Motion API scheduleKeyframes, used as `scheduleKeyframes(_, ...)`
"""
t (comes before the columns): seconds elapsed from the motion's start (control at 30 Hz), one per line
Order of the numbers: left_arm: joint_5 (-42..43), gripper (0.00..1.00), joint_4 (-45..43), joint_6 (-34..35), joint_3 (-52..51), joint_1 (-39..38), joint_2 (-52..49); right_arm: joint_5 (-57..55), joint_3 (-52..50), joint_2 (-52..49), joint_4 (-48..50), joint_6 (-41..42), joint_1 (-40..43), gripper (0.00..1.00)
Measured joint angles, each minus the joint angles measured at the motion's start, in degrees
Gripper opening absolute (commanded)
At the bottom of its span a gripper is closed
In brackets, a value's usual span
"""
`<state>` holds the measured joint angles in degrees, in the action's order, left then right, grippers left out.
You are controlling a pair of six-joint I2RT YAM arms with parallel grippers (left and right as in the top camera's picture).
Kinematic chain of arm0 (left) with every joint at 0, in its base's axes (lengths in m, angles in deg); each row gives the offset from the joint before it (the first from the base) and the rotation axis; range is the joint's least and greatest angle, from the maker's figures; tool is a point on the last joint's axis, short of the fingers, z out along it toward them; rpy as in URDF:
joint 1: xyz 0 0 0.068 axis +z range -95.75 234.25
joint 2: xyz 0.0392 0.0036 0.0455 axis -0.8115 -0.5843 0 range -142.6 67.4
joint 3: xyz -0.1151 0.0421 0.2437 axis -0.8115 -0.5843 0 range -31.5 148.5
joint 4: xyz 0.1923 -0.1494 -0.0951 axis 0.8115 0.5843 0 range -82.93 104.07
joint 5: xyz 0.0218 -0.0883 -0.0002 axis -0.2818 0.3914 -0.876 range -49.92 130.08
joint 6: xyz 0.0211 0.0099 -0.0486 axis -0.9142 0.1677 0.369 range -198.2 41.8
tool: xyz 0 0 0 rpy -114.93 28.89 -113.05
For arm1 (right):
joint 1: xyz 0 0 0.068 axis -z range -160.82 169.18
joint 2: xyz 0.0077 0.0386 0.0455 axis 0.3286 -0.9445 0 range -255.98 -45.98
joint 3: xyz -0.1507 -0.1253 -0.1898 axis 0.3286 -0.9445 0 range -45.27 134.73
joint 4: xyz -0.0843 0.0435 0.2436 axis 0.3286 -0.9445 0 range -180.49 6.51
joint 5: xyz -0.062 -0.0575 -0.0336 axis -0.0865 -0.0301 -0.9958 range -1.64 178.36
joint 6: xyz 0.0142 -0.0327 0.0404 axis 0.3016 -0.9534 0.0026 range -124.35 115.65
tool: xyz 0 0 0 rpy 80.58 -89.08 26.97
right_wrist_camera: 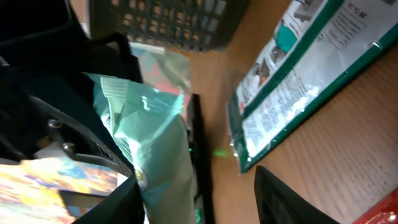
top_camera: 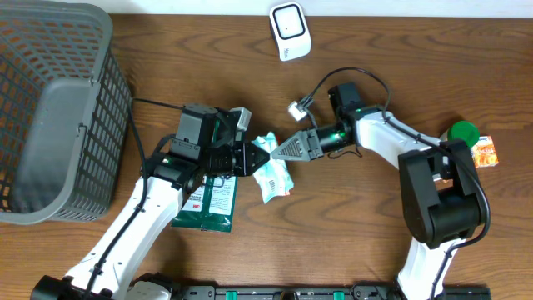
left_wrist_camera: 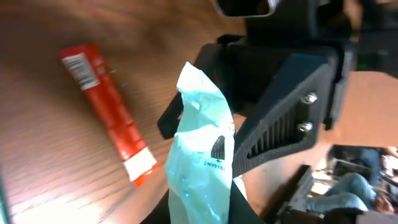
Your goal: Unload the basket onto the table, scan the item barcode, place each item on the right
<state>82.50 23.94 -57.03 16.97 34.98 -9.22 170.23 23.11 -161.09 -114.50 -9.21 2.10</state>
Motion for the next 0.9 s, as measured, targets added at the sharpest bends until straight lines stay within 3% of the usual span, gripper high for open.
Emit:
scheduleKeyframes(0.37,4.0,0.11,-4.2,0.0,0.0,0.0,-0.1,6.9,0.0,0.0,-4.4,-2.7,1.5,0.31)
scheduleKeyframes(0.67,1.5,0.11,-6.9,0.0,0.0,0.0,-0.5,6.8,0.0,0.0,-5.6,-2.9,1.6,0.36)
scheduleKeyframes(0.9,-0.3,0.11,-8.4,0.0,0.0,0.0,-0.5,6.8,0.0,0.0,-5.6,-3.0,1.6,0.32)
